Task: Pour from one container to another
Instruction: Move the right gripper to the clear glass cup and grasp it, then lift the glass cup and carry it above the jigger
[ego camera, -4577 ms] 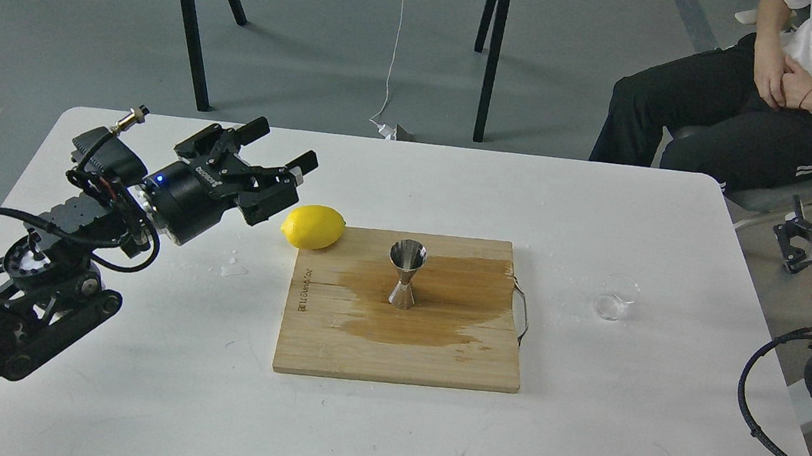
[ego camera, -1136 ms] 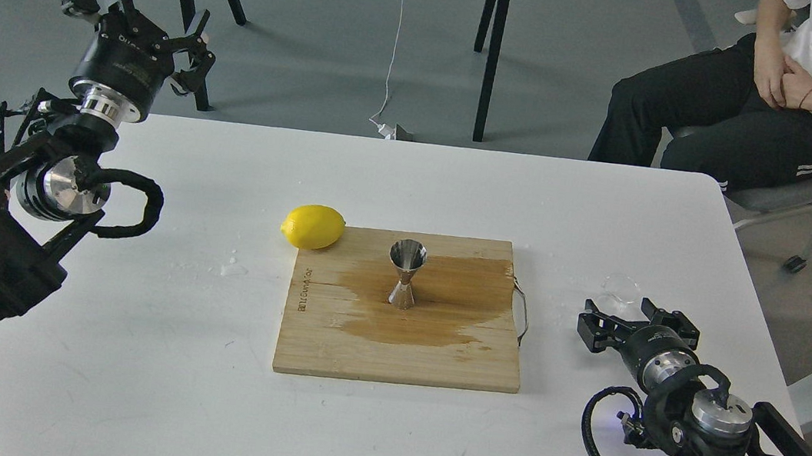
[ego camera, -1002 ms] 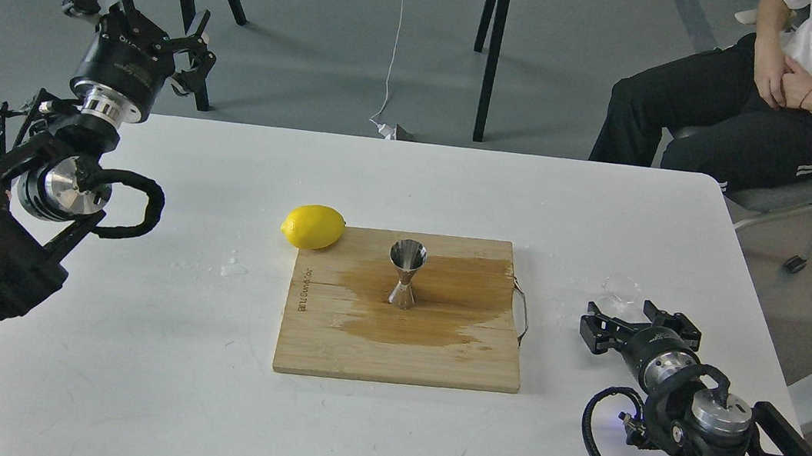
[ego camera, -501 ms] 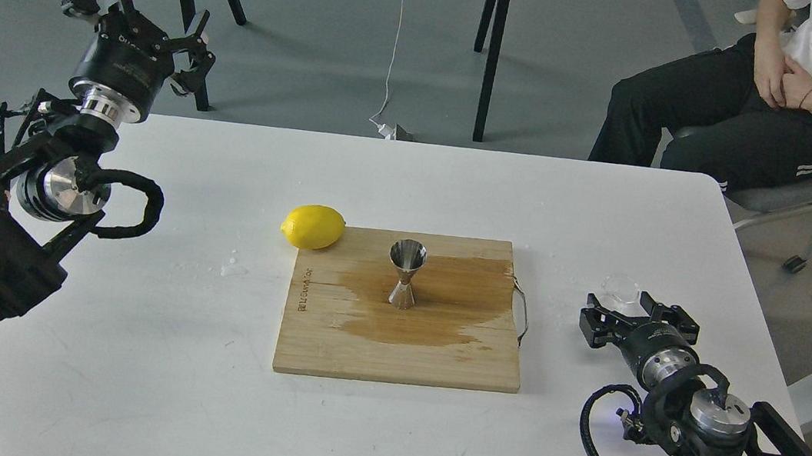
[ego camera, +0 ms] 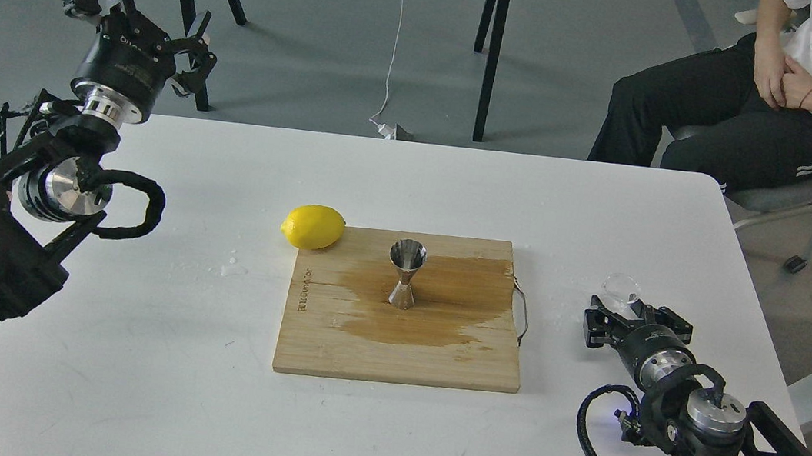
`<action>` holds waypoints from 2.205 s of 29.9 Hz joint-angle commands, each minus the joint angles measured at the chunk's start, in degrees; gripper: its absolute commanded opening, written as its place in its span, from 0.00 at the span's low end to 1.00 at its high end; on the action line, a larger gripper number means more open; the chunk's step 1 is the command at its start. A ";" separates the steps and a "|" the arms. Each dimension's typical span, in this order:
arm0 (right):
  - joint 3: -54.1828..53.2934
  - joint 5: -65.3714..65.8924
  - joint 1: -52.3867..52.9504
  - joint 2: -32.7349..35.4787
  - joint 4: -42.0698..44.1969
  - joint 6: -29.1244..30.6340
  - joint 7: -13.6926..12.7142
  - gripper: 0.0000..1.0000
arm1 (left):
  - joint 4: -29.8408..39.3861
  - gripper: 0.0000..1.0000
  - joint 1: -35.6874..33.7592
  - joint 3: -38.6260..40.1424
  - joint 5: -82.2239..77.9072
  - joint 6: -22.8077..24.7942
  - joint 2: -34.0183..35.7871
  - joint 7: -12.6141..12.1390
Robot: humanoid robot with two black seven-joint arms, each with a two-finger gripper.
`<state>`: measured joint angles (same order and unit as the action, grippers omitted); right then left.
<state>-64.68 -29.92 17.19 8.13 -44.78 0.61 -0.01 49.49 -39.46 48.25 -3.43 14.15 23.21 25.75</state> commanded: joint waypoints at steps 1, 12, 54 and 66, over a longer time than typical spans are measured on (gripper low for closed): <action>-0.09 0.04 0.04 -0.04 0.05 1.15 -0.08 0.57 | -0.01 1.00 0.00 0.09 0.00 0.00 0.08 0.00; 0.00 3.47 0.04 0.48 -0.57 2.55 -0.17 0.43 | -0.01 1.00 0.00 0.09 0.00 0.00 0.08 0.00; 10.36 17.00 2.93 1.63 -33.53 -10.45 -2.10 0.30 | 0.08 1.00 0.44 0.36 0.00 0.00 1.05 0.44; 17.75 27.71 9.35 0.05 -31.86 -13.96 -1.92 0.30 | 0.08 1.00 0.44 0.36 0.00 0.00 0.96 0.44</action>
<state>-47.84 -4.88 25.64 8.18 -77.52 -12.73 -1.98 49.57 -39.03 48.61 -3.43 14.15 24.10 26.18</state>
